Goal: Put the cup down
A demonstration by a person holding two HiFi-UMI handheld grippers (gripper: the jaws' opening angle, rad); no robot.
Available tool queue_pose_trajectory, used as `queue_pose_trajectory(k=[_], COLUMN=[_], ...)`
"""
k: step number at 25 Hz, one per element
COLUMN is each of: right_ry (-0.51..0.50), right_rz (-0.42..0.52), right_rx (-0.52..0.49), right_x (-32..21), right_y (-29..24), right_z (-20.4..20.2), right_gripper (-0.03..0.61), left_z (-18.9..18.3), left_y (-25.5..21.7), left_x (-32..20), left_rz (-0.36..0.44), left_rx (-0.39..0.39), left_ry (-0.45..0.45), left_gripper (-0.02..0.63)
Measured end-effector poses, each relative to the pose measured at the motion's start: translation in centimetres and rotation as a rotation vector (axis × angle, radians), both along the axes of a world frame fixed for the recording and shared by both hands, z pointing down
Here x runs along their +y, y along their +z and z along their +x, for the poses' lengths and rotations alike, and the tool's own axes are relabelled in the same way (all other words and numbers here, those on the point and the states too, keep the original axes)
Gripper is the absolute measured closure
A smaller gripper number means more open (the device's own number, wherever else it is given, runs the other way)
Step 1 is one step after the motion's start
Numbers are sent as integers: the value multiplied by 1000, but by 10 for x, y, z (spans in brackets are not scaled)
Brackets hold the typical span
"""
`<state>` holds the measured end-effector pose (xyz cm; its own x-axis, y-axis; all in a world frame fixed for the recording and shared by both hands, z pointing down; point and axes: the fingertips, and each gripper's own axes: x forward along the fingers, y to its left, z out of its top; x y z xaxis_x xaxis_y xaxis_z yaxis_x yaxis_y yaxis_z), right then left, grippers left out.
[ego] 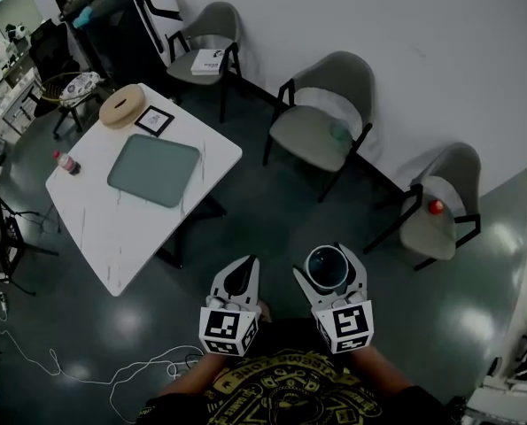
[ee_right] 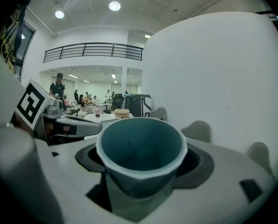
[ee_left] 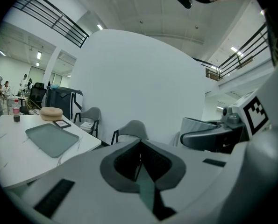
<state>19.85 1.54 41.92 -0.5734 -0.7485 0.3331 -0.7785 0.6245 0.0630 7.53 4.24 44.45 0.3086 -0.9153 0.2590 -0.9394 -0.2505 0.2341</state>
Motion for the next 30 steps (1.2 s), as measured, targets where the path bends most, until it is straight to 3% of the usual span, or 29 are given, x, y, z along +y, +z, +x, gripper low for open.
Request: queue_pose_trajectory(k=[15, 30], right_ry=[-175, -404], right_rz=[-15, -28], right_rx=[-3, -46], right_x=[-13, -88], right_y=[6, 3], right_z=[-78, -147], right_gripper=[198, 198], left_z=[-70, -123], left_y=[1, -7], left_x=[5, -46], left_rz=[-6, -11], left_rx=[12, 7], left_ry=[-161, -372], left_gripper=[603, 603])
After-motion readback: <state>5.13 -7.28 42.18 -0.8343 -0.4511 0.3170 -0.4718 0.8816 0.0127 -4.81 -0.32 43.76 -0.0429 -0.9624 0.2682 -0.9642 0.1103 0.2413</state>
